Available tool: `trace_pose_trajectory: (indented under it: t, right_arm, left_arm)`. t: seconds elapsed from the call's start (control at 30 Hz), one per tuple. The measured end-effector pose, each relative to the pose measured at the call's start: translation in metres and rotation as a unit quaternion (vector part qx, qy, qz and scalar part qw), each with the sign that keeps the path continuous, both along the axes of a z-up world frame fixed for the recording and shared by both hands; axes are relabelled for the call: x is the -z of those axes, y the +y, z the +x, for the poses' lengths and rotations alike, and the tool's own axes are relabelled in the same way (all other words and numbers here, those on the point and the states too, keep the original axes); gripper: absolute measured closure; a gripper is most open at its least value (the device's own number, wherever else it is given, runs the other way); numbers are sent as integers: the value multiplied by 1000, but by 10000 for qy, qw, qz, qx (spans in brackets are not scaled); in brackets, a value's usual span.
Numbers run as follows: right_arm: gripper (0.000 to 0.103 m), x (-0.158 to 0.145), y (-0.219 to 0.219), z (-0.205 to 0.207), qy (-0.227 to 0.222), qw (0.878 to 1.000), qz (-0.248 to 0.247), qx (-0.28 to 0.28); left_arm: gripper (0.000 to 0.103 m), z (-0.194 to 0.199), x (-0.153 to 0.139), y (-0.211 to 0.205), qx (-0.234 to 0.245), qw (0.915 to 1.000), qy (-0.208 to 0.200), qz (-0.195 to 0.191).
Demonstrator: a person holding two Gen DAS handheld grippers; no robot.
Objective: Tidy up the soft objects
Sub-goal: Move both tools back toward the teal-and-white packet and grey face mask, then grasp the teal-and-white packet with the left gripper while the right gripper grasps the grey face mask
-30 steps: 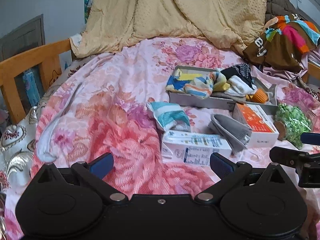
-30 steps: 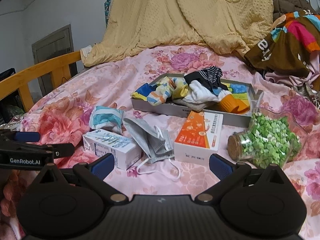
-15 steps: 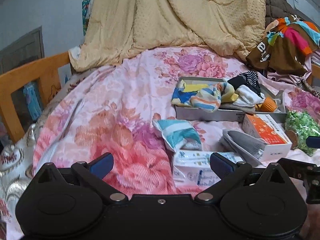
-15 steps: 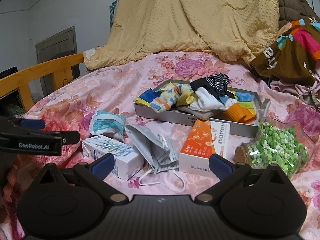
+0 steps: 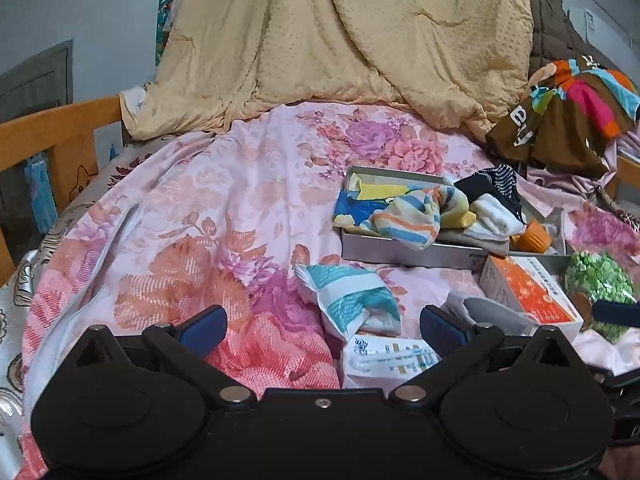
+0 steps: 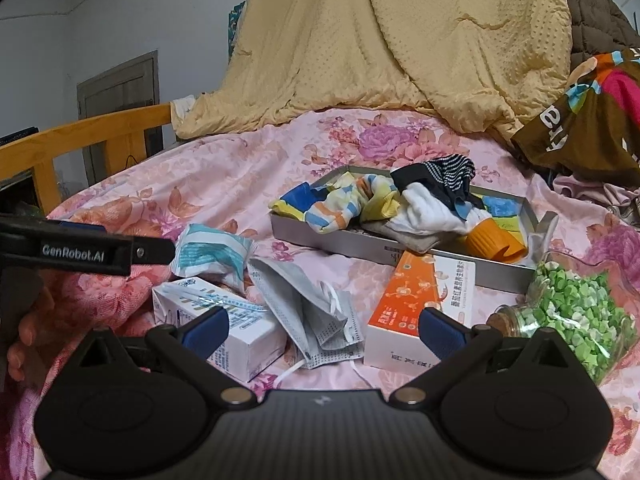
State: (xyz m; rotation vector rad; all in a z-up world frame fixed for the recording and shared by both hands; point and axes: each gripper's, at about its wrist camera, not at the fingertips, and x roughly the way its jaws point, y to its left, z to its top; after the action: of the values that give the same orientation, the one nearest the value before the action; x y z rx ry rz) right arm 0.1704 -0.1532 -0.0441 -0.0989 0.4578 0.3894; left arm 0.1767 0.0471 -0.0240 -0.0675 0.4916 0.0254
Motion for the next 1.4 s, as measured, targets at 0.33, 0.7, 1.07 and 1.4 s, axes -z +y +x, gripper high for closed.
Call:
trace_pose_trajectory:
  t: [0.33,0.7,1.07,1.4]
  right_arm:
    - [0,7,6,9,-82,9999,-36,-99]
    - [0,10,17,31,87,9990,-173,-396]
    - [1,18,34,47,66,9979,-219,-601]
    - [16,24,40,64,155,9985,-64,-521]
  left_arm:
    - [1,19,3,7,117,9989,-50,-446]
    - [1,53,12,13,178,9965,201,-790]
    - [1,66,26,15,444,9914,257,-1207]
    - [1,77,32,29,327,9807,464,-1873]
